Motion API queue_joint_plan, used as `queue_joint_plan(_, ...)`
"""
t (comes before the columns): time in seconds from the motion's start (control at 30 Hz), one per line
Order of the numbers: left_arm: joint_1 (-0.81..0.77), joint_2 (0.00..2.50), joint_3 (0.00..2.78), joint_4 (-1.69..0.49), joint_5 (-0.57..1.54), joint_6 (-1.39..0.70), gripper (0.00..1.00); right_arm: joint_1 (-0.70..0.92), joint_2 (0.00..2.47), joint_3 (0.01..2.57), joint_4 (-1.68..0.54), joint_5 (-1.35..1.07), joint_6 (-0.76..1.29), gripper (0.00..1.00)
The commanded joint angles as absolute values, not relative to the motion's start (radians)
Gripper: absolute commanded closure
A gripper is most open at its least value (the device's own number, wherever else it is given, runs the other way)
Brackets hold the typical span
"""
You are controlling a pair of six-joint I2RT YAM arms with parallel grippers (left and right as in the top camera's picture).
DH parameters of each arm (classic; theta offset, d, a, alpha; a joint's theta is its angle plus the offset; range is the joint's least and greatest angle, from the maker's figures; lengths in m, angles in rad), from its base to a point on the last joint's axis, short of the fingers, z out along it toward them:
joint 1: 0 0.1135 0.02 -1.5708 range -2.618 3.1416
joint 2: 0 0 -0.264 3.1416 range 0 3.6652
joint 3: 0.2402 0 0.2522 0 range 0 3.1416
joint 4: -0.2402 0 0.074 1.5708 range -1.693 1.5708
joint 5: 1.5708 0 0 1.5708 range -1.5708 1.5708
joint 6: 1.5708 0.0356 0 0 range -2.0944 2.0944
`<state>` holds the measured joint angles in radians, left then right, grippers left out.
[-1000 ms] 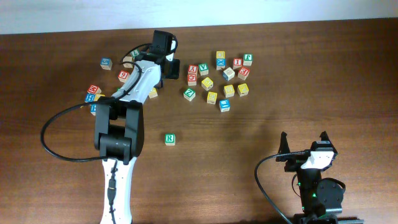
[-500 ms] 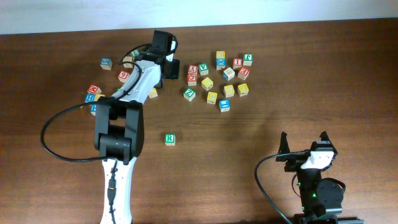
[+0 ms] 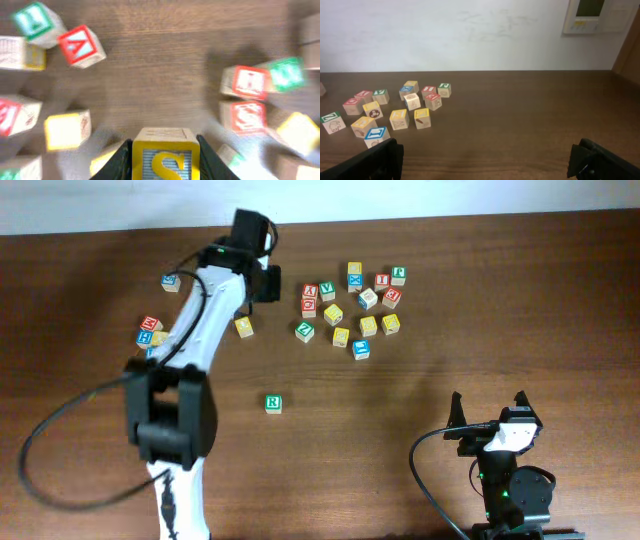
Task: Spell out RSS
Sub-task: 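Carry the S block and place it right of the R block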
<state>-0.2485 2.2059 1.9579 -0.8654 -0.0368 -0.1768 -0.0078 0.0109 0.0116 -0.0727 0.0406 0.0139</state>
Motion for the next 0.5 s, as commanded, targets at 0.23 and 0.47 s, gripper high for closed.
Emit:
queue_joint_plan(0.23, -0.282, 2.038, 1.955, -1.256, 0.180, -0.307, 0.76, -0.016, 0.004, 0.006, -0.079, 0.041, 0.007, 0.02)
queue_joint_plan(0.47, -0.403, 2.038, 1.918, -1.415, 0.180, -0.319, 0.80, -0.016, 0.004, 0.006, -0.079, 0.041, 0.007, 0.02)
